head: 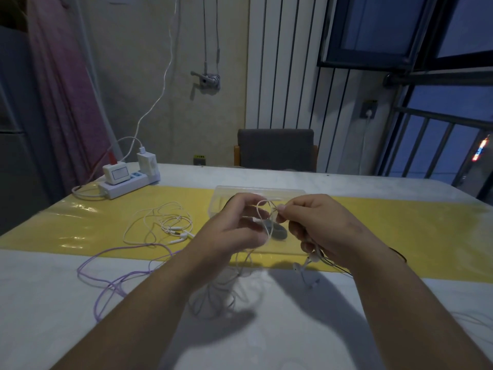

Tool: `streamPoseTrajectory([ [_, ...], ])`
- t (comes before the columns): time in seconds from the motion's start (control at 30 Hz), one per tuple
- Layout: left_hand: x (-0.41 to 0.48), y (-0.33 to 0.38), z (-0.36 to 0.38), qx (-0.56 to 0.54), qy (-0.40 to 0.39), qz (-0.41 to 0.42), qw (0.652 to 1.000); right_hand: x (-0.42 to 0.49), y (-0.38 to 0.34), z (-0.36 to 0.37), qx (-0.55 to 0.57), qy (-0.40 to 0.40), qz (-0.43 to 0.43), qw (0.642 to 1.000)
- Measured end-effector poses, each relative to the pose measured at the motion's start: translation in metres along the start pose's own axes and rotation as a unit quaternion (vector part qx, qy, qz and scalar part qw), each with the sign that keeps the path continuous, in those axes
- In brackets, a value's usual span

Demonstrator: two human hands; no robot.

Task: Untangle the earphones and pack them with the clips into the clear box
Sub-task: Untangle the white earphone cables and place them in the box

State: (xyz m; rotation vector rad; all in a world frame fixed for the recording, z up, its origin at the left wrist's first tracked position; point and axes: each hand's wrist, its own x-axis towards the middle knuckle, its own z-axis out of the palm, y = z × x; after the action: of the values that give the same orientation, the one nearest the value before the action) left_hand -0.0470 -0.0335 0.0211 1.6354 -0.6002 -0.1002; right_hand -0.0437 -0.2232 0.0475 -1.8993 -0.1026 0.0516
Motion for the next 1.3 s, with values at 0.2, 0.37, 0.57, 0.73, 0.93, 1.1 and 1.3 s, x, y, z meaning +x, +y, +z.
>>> streamPoseTrajectory([
  [0.2,0.004,-0.011,0.008,0.232,0.075,0.018,0.97,-0.004,-0.005,0.003,0.031,-0.035,-0.009,0.999],
  [0.37,0.007,-0.01,0.009,0.138,0.093,0.008,0.986,-0.004,-0.005,0.0,0.041,-0.059,-0.007,0.997],
  [0.57,0.007,-0.003,0.005,0.118,0.181,0.007,0.976,-0.004,-0.005,-0.007,0.064,-0.057,0.017,0.996],
  [0.73,0.008,-0.005,-0.009,0.123,0.275,-0.002,0.953,-0.004,-0.004,-0.015,0.069,-0.066,0.034,0.995],
  [0.93,0.007,-0.004,-0.013,0.146,0.29,-0.017,0.946,-0.005,-0.002,-0.015,0.039,-0.087,0.04,0.995],
  [1.1,0.008,-0.002,-0.015,0.148,0.335,-0.015,0.931,-0.008,-0.004,-0.017,-0.021,-0.07,0.024,0.997],
  [1.3,0.006,0.001,-0.015,0.185,0.355,-0.03,0.916,-0.011,-0.006,-0.018,-0.024,-0.069,0.014,0.997],
])
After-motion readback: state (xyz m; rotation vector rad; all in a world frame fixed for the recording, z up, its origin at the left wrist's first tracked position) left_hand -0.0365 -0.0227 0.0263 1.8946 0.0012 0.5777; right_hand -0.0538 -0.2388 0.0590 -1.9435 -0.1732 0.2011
